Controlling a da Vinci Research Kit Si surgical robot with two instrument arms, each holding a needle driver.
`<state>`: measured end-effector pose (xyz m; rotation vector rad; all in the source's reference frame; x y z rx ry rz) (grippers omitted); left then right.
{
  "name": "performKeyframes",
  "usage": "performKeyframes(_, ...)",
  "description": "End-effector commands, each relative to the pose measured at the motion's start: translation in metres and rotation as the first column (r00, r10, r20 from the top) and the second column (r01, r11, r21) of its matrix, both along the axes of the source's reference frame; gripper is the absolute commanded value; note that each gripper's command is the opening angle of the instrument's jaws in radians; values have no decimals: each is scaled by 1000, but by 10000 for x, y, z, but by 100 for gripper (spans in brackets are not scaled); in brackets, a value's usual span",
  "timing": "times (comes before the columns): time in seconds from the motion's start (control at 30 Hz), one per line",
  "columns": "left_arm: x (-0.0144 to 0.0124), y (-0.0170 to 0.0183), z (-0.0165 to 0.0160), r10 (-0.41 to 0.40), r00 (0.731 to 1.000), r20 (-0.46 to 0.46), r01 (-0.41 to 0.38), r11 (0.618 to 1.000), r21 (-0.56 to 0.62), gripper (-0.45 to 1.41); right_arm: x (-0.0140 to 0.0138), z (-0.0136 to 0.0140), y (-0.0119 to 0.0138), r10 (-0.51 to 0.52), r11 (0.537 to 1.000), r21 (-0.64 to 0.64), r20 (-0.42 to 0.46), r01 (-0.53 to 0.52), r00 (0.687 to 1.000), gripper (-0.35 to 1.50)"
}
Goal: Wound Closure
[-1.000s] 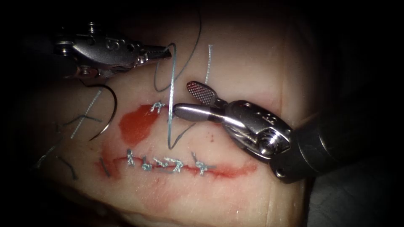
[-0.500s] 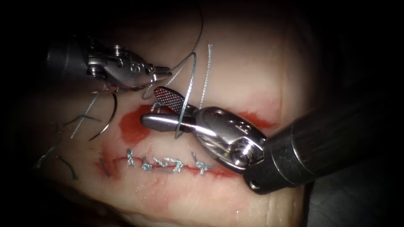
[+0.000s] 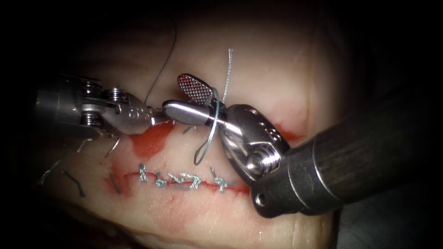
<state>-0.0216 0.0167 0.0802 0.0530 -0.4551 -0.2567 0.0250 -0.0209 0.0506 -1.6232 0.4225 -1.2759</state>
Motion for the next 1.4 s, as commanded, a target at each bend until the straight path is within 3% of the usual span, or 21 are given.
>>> performKeyframes(0.03, -5, 1, -2, 5, 1000, 2, -5, 1000, 2, -45, 10, 6, 3, 11, 1000, 4, 30, -11, 999, 115)
performKeyframes(0.23, -13, -9, -36, 34, 999, 13, -34, 999, 7, -45, 7, 24, 11, 24, 1000, -21, 193, -21, 981, 120)
performKeyframes(0.37, -29, -19, -61, 52, 997, 63, -51, 999, -4, -45, 0, 37, 22, 54, 995, -98, 330, -23, 942, 118)
performKeyframes(0.43, -31, -19, -79, 48, 996, 78, -48, 999, -6, -45, -2, 50, 24, 55, 992, -126, 345, -12, 937, 116)
performKeyframes(0.67, -22, 4, -109, 17, 984, 179, -8, 999, -50, -45, -2, 74, 23, 19, 978, -202, 335, 52, 942, 123)
performKeyframes(0.83, -9, 26, -115, -47, 975, 217, 69, 993, -94, -45, 5, 75, 15, -48, 962, -245, 286, 121, 957, 121)
performKeyframes(1.0, -1, 38, -107, -40, 971, 234, 61, 995, -83, -45, 18, 67, 8, -110, 949, -255, 274, 183, 955, 120)
performKeyframes(1.13, -1, 48, -93, 53, 958, 282, -25, 994, -104, -45, 30, 62, 1, -176, 929, -278, 255, 246, 951, 121)
performKeyframes(1.27, -3, 59, -78, 63, 955, 291, -32, 993, -110, -45, 40, 55, -8, -254, 899, -311, 206, 309, 945, 131)
performKeyframes(1.4, -4, 67, -65, 58, 952, 301, -25, 993, -112, -45, 44, 51, -14, -302, 879, -329, 175, 345, 937, 128)
